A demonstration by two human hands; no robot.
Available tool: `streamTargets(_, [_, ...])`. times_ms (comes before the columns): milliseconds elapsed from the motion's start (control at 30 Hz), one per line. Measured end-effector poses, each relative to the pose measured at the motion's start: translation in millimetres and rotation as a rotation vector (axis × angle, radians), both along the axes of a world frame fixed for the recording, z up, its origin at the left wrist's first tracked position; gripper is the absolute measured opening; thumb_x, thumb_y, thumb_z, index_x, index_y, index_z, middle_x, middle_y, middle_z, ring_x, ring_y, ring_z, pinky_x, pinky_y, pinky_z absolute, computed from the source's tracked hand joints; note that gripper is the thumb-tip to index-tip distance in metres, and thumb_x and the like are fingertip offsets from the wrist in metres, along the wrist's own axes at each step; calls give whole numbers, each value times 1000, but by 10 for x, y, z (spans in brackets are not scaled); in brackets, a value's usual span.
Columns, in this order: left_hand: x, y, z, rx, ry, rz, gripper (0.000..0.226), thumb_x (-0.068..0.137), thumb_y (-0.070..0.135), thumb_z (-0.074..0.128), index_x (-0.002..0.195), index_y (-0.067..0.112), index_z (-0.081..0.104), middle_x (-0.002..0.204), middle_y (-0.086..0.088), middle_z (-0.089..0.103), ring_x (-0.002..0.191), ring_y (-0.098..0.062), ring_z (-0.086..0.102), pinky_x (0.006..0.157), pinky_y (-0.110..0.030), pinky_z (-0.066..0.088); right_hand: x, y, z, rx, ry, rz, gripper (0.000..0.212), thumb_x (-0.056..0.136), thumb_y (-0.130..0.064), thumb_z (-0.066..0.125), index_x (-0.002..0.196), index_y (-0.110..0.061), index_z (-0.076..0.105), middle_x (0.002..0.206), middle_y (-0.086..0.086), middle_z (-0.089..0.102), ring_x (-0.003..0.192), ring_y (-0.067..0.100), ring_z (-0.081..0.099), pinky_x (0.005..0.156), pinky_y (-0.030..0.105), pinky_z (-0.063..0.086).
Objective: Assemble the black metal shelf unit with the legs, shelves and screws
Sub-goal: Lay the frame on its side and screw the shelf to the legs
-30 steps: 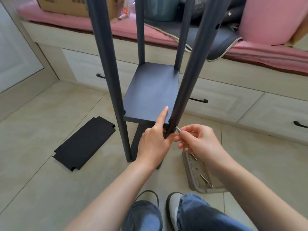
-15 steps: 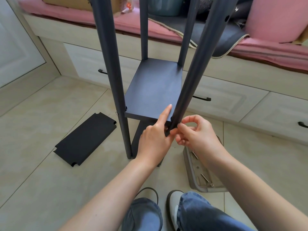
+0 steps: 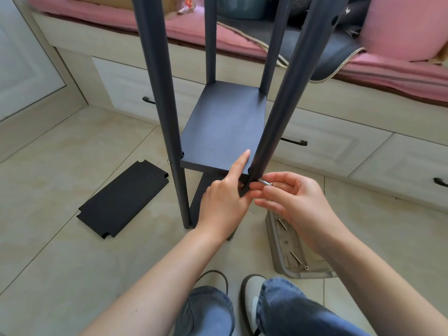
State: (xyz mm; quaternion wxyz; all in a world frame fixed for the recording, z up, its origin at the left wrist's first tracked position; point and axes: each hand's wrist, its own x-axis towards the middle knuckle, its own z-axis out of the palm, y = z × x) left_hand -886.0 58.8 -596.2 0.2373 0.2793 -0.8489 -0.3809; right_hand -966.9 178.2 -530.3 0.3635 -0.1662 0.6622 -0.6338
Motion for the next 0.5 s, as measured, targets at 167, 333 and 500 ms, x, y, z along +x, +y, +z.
streamTargets(167, [-3, 10, 8, 19, 4, -2, 81, 91, 33, 73, 154, 46, 24, 102, 1, 77, 97, -20, 73, 85, -45, 59, -11, 28, -18, 32, 149, 32, 16, 91, 2, 63, 105, -5, 65, 90, 11, 77, 87, 21, 75, 77, 29, 61])
streamTargets(333, [131, 148, 56, 284, 207, 65, 82, 93, 14, 69, 154, 46, 25, 103, 10, 75, 99, -2, 71, 96, -31, 56, -21, 17, -75, 77, 324, 32, 15, 85, 4, 69, 95, -7, 68, 81, 6, 77, 80, 18, 75, 73, 28, 60])
streamTargets(500, [277, 248, 241, 661, 485, 315, 45, 96, 7, 64, 125, 26, 36, 102, -3, 74, 92, -3, 72, 73, -6, 49, -56, 40, -137, 100, 400, -19, 14, 83, 2, 73, 89, -10, 71, 82, 1, 77, 78, 15, 75, 71, 30, 61])
